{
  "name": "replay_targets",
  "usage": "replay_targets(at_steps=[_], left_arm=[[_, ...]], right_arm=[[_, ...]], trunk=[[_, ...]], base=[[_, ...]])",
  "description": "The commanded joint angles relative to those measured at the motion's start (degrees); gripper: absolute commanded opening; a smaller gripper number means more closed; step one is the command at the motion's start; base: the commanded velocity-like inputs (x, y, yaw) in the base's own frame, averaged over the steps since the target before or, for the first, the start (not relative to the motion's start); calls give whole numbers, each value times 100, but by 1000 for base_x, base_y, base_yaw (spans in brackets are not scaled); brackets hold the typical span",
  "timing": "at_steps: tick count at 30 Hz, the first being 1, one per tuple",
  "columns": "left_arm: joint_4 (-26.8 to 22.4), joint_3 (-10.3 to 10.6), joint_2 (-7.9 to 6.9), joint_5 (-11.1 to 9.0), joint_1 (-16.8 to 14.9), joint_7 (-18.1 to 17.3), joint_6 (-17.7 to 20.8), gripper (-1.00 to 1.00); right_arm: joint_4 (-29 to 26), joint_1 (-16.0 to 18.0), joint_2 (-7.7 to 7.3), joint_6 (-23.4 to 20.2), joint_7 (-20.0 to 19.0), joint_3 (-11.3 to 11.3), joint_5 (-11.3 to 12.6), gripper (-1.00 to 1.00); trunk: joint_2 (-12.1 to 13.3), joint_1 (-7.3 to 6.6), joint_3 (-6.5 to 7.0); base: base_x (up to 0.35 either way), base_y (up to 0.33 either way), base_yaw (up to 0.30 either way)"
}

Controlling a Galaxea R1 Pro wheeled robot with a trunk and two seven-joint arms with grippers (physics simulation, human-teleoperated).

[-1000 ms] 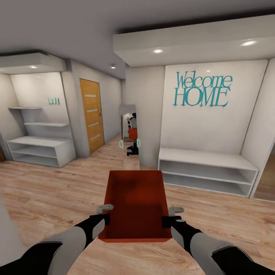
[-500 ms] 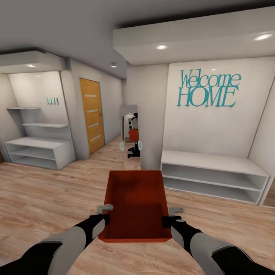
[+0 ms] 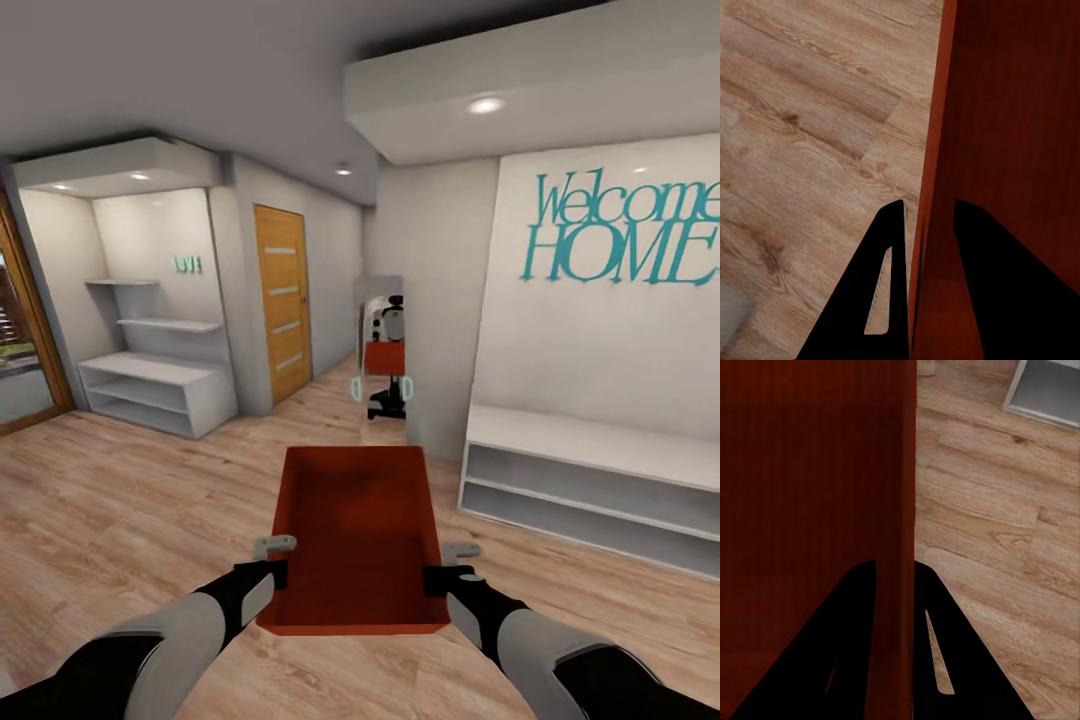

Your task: Move the two storage containers from the living room to the garage. In the garage, place one container on the floor and stack the other container on top of it (either order is fine).

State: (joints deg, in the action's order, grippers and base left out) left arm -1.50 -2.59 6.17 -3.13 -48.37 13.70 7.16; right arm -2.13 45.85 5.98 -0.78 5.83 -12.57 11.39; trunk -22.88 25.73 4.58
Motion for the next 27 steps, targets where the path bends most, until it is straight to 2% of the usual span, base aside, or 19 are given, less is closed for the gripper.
replay_targets(at_steps=[1,27], left_arm=[[-8,-145,-265,-9,3,334,31,-100],[-8,-145,-265,-4,3,336,31,-100]], right_arm=[[-16,3,-12,2,313,289,30,-100],[-16,3,-15,21,310,290,26,-100]], trunk=[[-4,5,-2],[-4,5,-2]], base=[[322,0,120],[322,0,7]])
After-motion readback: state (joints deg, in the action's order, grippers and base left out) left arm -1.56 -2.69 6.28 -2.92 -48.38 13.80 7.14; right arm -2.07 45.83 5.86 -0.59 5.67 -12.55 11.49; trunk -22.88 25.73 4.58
